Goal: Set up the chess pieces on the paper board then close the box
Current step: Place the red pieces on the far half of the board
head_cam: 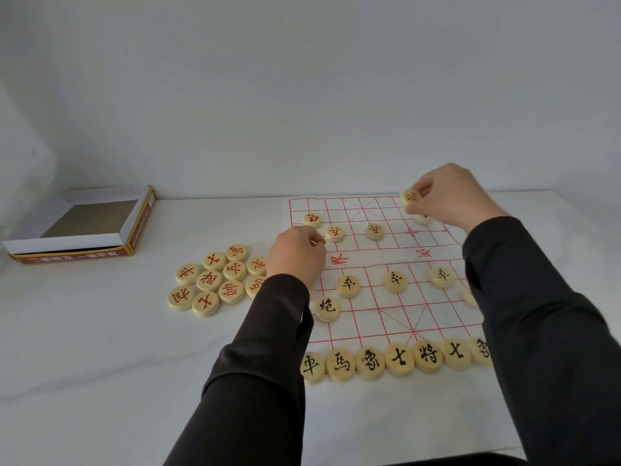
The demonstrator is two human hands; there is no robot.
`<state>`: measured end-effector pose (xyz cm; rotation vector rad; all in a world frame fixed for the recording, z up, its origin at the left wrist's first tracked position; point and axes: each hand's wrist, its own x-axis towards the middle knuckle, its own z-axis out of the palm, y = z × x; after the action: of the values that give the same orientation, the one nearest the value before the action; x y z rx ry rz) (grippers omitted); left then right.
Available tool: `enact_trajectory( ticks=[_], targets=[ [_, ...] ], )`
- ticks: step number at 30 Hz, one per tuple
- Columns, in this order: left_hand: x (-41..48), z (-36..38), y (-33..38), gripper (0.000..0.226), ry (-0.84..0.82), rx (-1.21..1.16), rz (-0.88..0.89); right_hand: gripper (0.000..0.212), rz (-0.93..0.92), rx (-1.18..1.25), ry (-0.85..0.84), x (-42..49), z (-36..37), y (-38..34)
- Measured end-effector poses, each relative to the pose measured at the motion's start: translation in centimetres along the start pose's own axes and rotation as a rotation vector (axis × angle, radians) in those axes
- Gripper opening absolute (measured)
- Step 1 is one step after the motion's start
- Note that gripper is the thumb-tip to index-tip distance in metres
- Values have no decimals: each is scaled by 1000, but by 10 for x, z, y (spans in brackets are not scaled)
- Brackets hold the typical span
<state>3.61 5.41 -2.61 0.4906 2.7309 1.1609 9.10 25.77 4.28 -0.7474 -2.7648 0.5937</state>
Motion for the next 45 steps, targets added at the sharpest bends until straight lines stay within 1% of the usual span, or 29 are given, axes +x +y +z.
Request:
enact_trajectory(
  ticks=[4, 6, 8, 10, 12, 16, 27, 32, 36, 42, 45],
  targets=[
    [0, 1, 1, 25, -6, 11, 23, 32, 237, -53, 9, 6, 10, 29],
    [-1, 1, 2, 25, -8, 13, 31, 31, 301, -84, -7, 7, 16, 37],
    [-1, 0, 1, 26, -10, 12, 33, 30, 319, -123, -46, 6, 19, 38],
    [-1, 1, 1, 26, -12, 16, 36, 29, 305, -147, -96, 6, 22, 36],
    [-1, 1, 1, 25, -17, 24, 41, 28, 265, -142, -105, 5, 28, 32],
    [0, 2, 0, 25, -19, 25, 42, 27, 209, -102, -77, 0, 41, 29],
    [1, 2, 0, 25, -7, 25, 45, 32, 222, -108, -27, -1, 48, 28],
    [2, 1, 0, 26, 7, 18, 50, 33, 200, -158, -4, -4, 44, 22],
    [0, -4, 0, 26, 13, 10, 55, 36, 95, -232, 35, -5, 37, 0],
    [-2, -33, -6, 27, 115, 16, 26, 27, -75, -242, -12, -16, 47, -48],
    [-2, -49, -12, 28, 120, 45, 5, 26, -132, -230, -44, -23, 57, -69]
  ],
)
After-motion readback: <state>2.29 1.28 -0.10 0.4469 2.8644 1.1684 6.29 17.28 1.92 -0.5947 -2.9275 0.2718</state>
